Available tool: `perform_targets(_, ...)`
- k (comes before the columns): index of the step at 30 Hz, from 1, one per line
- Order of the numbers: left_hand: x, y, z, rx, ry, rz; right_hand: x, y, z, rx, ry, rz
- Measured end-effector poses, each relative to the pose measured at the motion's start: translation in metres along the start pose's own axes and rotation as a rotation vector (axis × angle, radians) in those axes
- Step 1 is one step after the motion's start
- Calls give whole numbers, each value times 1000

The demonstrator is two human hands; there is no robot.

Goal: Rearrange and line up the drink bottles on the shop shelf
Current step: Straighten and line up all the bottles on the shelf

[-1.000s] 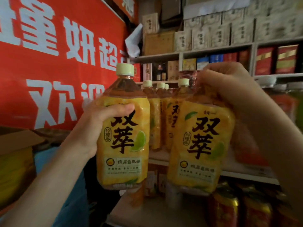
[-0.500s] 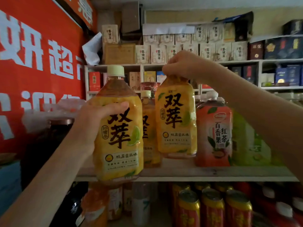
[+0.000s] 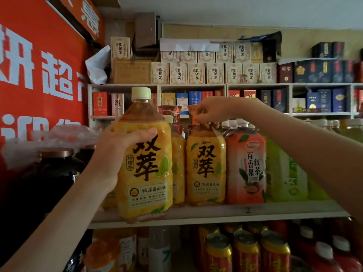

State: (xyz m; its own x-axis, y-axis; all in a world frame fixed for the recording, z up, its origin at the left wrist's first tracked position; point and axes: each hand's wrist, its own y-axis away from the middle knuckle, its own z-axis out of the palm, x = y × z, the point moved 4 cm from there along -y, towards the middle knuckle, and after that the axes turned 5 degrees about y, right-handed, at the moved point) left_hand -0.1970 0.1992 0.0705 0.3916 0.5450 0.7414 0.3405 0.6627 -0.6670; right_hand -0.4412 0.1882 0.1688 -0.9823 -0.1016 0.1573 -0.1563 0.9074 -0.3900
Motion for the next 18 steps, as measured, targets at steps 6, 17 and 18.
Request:
perform_targets(6, -2, -8, 10, 31, 7, 0, 2, 0, -3, -125, 35, -29)
perform_targets(17, -11, -14, 17, 13, 3, -44, 2, -2, 1, -226, 187, 4)
perform_targets(18, -9, -15, 17, 13, 2, -32, -5, 1, -9, -146, 201, -15)
